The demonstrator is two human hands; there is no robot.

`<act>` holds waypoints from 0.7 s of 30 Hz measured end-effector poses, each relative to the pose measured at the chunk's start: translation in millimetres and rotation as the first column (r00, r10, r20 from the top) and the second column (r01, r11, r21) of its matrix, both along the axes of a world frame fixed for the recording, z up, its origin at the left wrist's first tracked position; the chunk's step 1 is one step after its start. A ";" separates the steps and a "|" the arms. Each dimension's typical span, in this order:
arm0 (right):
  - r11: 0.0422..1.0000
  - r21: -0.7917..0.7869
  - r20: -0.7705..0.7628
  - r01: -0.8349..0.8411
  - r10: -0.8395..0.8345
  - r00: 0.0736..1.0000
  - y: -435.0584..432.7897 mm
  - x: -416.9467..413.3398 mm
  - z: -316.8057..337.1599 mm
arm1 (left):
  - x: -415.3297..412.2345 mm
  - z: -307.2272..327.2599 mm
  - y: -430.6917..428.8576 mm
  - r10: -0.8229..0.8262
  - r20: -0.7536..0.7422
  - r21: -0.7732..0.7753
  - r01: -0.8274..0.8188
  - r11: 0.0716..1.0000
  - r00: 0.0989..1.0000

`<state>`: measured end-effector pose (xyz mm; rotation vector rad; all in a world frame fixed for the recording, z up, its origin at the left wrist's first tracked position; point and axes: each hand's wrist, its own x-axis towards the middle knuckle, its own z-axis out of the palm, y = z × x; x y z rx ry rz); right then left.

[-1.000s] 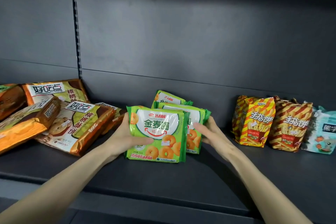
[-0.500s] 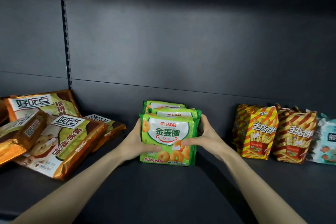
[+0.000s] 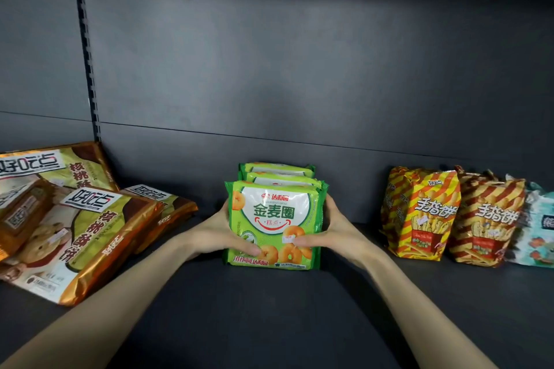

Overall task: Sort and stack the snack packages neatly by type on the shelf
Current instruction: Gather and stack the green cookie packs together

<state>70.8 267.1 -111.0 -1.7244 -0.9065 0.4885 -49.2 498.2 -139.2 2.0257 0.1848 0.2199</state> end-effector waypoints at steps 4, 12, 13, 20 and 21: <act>0.999 0.031 -0.009 0.014 -0.013 1.000 -2.6 5.8 -0.7 | 5.3 4.2 -7.0 -0.078 -0.042 -0.048 0.076 0.996 0.996; 0.995 0.097 0.012 0.020 -0.022 1.000 -3.3 11.6 -6.3 | 8.5 1.3 -17.0 -0.023 0.060 -0.102 0.029 0.994 0.998; 0.995 0.097 0.023 0.032 -0.034 0.999 -3.1 11.5 -6.8 | 8.6 1.1 -17.3 -0.006 0.080 -0.097 0.013 0.995 0.997; 0.991 0.089 0.066 0.099 -0.105 0.992 -1.3 6.5 -8.3 | 3.1 -0.6 -19.3 0.206 0.224 0.137 -0.240 0.961 0.952; 0.990 0.087 0.072 0.107 -0.114 0.991 -1.3 5.9 -7.9 | 1.5 -0.3 -18.6 0.190 0.212 0.110 -0.217 0.970 0.959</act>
